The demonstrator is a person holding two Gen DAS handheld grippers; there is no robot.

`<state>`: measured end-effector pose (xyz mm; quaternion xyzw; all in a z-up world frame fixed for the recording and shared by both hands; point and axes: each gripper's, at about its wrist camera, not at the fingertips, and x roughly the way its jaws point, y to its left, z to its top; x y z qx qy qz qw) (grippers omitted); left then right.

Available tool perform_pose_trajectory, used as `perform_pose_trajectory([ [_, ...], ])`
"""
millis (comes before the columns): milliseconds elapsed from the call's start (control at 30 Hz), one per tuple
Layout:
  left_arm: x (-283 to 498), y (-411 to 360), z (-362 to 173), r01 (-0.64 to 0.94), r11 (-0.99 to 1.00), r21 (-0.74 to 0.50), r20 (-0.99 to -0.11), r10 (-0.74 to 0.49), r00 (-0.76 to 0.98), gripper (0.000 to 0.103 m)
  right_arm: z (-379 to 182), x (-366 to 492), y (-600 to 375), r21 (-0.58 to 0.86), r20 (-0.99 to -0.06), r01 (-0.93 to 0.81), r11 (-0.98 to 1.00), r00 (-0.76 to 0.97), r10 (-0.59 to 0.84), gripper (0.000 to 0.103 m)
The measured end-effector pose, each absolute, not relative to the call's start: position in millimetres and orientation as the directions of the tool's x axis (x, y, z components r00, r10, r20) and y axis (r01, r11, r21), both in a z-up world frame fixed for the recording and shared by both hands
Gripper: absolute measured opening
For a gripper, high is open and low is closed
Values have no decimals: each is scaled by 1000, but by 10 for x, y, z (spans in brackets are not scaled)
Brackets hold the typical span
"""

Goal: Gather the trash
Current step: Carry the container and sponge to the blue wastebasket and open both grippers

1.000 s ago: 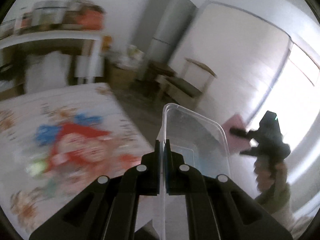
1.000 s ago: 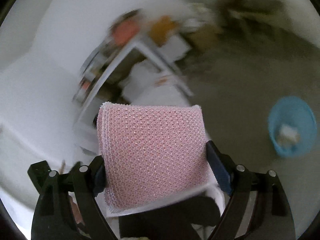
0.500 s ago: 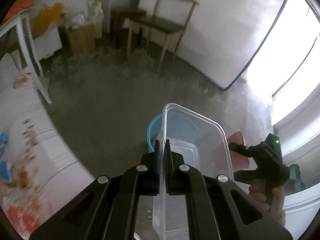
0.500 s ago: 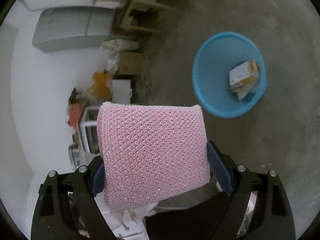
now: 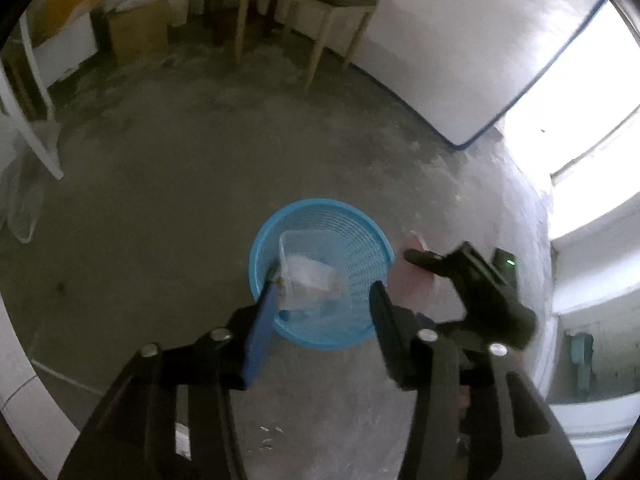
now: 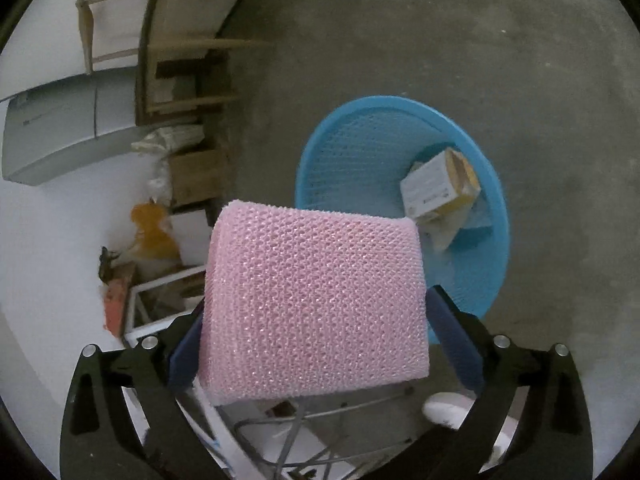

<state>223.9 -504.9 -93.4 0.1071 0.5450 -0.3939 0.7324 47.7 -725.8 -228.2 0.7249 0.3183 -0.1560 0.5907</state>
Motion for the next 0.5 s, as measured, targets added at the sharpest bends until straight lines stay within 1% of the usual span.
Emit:
perform_pose_trajectory([
  [133, 2207, -4840, -720, 689, 671, -274, -861, -490, 135, 51, -2297, 494, -7226, 750, -618, 657, -69, 735, 280, 95],
  [233, 2200, -4627, -436, 692, 665, -279, -839, -520, 162, 54, -2273, 565, -7228, 733, -645, 679, -44, 714, 273, 95],
  [333, 2112, -4357, -116, 722, 643, -257, -810, -551, 202, 61, -2190, 679, -7203, 697, -702, 716, 41, 669, 243, 95],
  [400, 2044, -4142, 78, 738, 629, -243, -791, -569, 225, 68, -2107, 786, -7173, 647, -759, 749, 140, 615, 216, 95],
  [433, 2002, -3999, 190, 747, 619, -242, -778, -584, 232, 69, -2066, 850, -7154, 630, -775, 757, 174, 598, 204, 95],
  [500, 1929, -3687, 382, 755, 611, -238, -750, -609, 256, 76, -1964, 947, -7108, 575, -818, 771, 273, 553, 160, 95],
])
